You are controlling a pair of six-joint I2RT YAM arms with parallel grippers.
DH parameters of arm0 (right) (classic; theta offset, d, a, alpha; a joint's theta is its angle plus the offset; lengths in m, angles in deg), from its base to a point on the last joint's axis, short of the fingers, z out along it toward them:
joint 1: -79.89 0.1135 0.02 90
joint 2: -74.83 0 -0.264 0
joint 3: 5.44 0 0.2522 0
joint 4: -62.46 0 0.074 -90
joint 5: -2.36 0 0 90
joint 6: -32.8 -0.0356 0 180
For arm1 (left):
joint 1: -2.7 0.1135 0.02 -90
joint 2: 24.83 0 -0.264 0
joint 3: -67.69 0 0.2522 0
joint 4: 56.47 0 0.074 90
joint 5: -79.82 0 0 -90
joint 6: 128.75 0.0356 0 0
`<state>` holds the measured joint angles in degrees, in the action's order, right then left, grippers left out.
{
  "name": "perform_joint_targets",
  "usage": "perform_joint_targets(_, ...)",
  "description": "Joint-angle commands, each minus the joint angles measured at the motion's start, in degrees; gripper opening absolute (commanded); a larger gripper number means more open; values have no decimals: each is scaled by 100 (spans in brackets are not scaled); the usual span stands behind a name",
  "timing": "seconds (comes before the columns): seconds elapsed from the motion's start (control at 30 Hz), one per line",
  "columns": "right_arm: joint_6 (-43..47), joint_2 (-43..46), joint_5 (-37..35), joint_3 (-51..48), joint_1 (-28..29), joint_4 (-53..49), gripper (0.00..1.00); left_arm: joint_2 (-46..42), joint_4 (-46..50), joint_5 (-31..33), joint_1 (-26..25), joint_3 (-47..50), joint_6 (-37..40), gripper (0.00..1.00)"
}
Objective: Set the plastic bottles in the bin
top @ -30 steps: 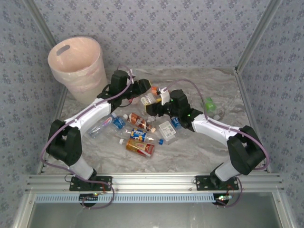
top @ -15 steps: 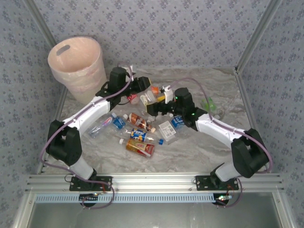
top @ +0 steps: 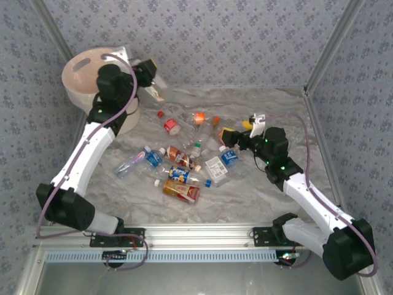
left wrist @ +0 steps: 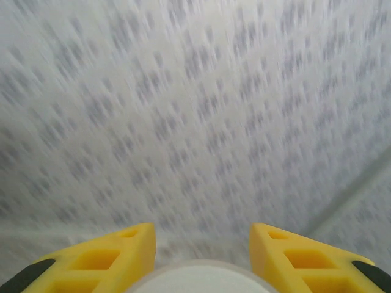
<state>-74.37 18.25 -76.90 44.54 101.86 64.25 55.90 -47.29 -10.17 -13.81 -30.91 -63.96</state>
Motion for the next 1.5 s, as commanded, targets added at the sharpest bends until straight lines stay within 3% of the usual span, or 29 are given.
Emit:
perform_joint_targets(0.0, -179, 235, -466, -162, -110, 55, 100, -186, -935, 1239, 135, -197, 1012, 42)
perform_joint_targets(0.17, -212, 307, -546, -224, -149, 45, 100, 209, -1278, 2024, 627, -531, 1427, 42)
perform_joint_targets(0.43, -243, 331, -562, -221, -157, 3, 100, 1247, -692, 2245, 1512, -1299, 1108, 43)
perform_joint_targets(0.63, -269, 332, -651, -222, -158, -111, 100, 1994, 447, 1394, 1903, -1884, 174, 43)
perform_joint_targets(0.97, -346, 336, -977, -182, -172, -499, 100, 2501, 809, 167, 1946, -1857, -712, 43)
perform_joint_targets(1.2, -393, 311, -1054, -181, -189, -627, 100, 2865, 1119, 11, 1977, -1853, -980, 44)
perform_joint_targets(1.47, -493, 268, -1231, -136, -267, -867, 100, 3165, 1538, -48, 2020, -2016, -1271, 59)
